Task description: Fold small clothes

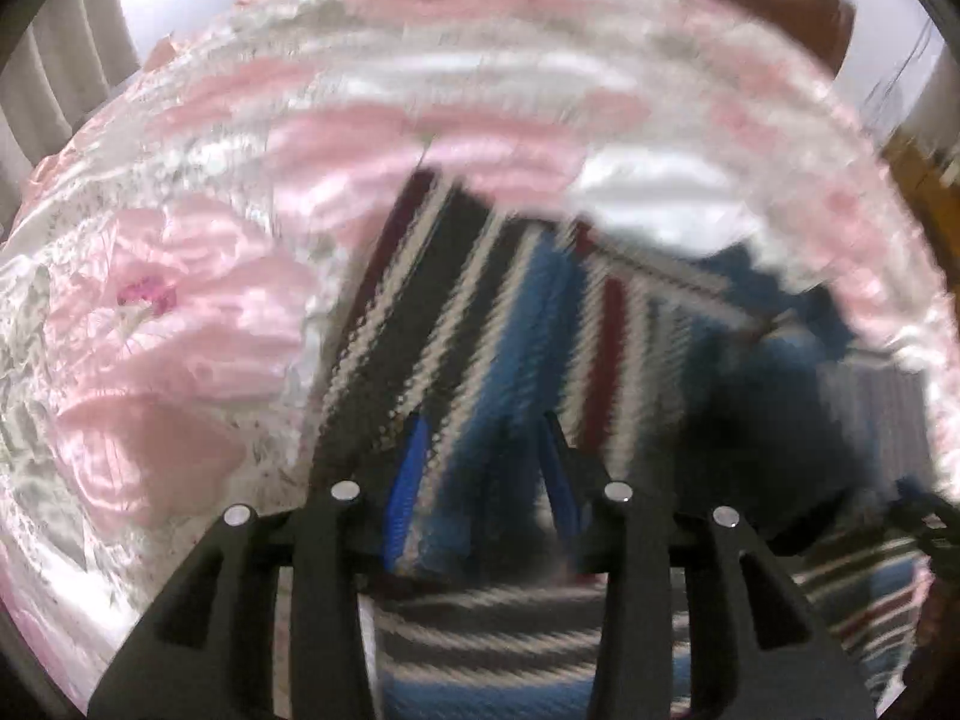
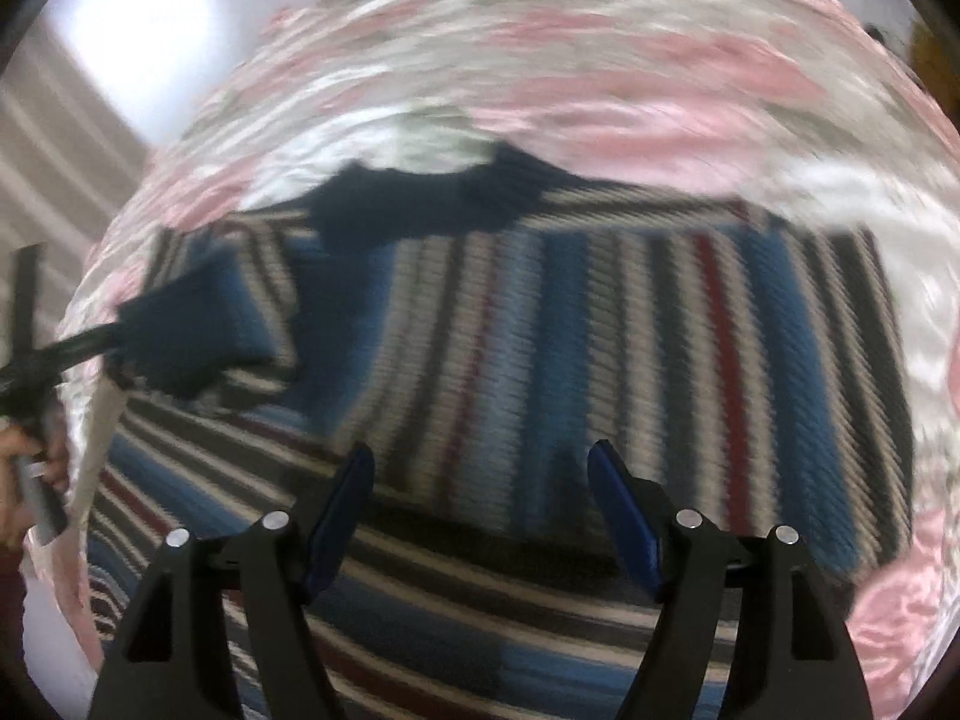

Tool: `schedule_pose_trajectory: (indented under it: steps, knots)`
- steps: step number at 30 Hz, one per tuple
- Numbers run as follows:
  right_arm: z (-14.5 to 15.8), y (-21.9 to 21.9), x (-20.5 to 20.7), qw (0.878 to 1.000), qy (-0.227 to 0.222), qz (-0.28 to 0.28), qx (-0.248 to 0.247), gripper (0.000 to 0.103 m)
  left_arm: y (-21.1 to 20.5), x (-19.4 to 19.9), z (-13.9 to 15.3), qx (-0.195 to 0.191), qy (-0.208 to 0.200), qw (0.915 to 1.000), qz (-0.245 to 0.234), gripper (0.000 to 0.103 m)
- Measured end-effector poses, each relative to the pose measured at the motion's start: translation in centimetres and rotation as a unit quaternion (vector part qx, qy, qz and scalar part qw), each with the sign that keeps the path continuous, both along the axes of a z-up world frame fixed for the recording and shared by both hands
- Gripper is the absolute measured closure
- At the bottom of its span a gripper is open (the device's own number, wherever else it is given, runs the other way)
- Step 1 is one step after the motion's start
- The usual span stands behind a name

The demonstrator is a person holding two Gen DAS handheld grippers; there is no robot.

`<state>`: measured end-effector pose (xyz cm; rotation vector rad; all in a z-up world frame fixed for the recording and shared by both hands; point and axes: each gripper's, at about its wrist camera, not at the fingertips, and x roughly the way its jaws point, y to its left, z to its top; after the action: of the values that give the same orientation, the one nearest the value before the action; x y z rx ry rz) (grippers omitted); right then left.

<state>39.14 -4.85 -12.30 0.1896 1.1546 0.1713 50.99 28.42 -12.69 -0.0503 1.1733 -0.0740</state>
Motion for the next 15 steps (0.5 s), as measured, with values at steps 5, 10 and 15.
schedule_pose_trajectory:
  steps: [5, 10, 15]
  knots:
    - [1.3, 6.0, 1.6, 0.998, -0.010, 0.064, -0.002, 0.029, 0.3, 0.3, -1.8, -0.023, -0.006, 0.9997, 0.001, 0.063]
    - [2.0, 10.0, 2.4, 0.995, -0.019, 0.095, 0.001, 0.029, 1.8, 0.9, -2.1, -0.070, 0.004, 0.9975, 0.002, 0.063]
    - [1.6, 13.0, 3.2, 0.993, -0.025, 0.116, -0.014, 0.029, 1.5, 0.6, -2.5, -0.056, 0.004, 0.9984, -0.008, 0.062]
